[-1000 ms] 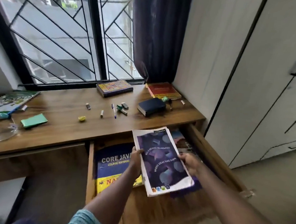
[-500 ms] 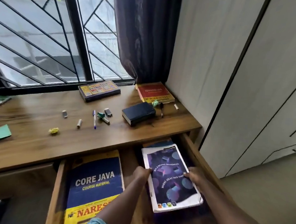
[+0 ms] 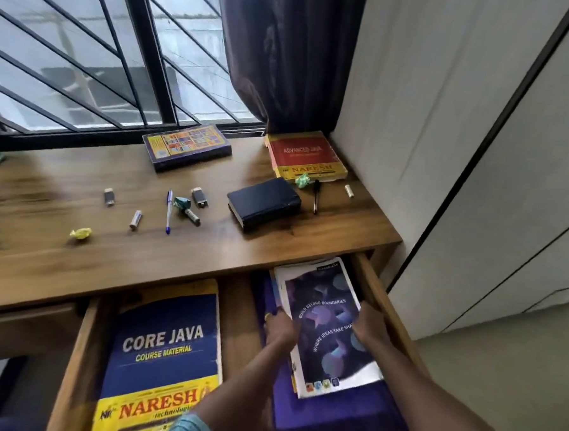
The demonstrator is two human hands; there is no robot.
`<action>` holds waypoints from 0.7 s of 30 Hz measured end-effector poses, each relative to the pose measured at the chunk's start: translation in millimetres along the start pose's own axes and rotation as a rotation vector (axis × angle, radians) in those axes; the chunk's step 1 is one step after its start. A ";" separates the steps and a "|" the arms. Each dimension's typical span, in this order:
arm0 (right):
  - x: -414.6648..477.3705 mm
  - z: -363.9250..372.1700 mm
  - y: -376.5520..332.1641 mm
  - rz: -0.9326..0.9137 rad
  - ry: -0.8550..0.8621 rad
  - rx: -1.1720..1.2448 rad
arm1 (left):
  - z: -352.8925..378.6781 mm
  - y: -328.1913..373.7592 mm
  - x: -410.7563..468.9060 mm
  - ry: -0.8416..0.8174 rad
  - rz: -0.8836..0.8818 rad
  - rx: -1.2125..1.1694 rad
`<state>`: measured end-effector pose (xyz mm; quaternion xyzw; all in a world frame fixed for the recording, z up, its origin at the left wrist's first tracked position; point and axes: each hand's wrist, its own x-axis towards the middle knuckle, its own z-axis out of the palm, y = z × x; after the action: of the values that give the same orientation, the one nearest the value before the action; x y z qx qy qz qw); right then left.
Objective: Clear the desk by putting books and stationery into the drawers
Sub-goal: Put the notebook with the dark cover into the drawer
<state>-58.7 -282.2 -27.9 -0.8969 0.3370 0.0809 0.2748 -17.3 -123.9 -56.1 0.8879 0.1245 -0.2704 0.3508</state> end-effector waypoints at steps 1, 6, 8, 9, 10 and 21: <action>0.2 2.0 1.8 -0.009 0.000 -0.013 | 2.1 -2.0 -0.4 0.007 0.002 0.000; 11.3 9.0 7.2 -0.103 -0.034 -0.064 | 12.7 -11.8 -6.0 0.008 0.008 -0.046; 13.7 7.9 6.6 -0.142 -0.048 -0.076 | 16.2 -15.6 -9.5 0.011 -0.005 -0.074; 13.4 8.3 7.1 -0.159 -0.062 -0.078 | 18.0 -17.7 -10.9 0.019 -0.005 -0.080; 12.3 9.6 7.8 -0.184 -0.076 -0.090 | 20.9 -20.7 -9.4 0.029 -0.011 -0.086; -10.2 9.9 33.6 -0.551 -0.361 -0.297 | 18.9 -20.4 -56.6 0.079 0.040 -0.127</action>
<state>-87.8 -291.9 -47.5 -0.9554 0.0132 0.2090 0.2081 -79.7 -123.9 -46.8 0.8761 0.1375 -0.2198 0.4064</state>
